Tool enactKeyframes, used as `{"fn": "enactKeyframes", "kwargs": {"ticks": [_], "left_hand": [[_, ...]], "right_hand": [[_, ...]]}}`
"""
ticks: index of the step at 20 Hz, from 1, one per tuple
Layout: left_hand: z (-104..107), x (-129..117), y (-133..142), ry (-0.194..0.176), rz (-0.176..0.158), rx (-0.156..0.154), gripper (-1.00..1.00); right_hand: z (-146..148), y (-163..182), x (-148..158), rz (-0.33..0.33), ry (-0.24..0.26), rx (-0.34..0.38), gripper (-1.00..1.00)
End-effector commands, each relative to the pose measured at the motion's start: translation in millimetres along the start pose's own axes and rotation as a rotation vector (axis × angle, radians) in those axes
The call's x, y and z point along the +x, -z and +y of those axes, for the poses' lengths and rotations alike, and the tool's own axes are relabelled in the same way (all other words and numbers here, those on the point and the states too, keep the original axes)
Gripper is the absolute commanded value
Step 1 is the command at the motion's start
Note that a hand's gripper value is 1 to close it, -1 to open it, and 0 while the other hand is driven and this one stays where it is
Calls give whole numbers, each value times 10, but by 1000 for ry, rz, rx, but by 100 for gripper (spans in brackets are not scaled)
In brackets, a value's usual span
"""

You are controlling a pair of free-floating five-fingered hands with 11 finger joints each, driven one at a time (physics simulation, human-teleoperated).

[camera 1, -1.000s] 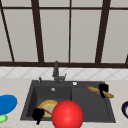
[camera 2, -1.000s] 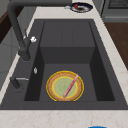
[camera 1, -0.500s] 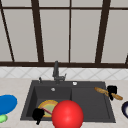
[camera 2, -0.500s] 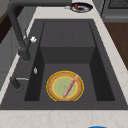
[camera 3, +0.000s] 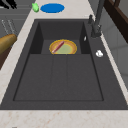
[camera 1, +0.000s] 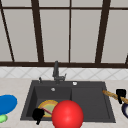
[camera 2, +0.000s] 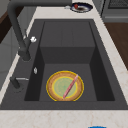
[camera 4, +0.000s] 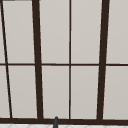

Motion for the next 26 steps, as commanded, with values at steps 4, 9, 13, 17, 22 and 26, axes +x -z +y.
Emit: {"fn": "enactKeyframes", "kwargs": {"ticks": [4, 9, 13, 17, 22, 26], "left_hand": [[0, 0, 0, 0, 0, 0, 0], [0, 0, 0, 0, 0, 0, 0], [0, 0, 0, 0, 0, 0, 0], [0, 0, 0, 0, 0, 0, 0], [0, 0, 0, 0, 0, 0, 0], [0, 0, 0, 0, 0, 0, 0]], "right_hand": [[138, -52, -500, -20, 20, 6, 100], [300, -37, -842, -35, 12, 4, 100], [540, 127, -1044, -53, 15, 2, 100], [846, 367, -1161, -62, -19, -9, 100], [1132, 647, -1342, -54, -20, -9, 100], [1320, 872, -1449, -57, -20, -11, 100]]}}
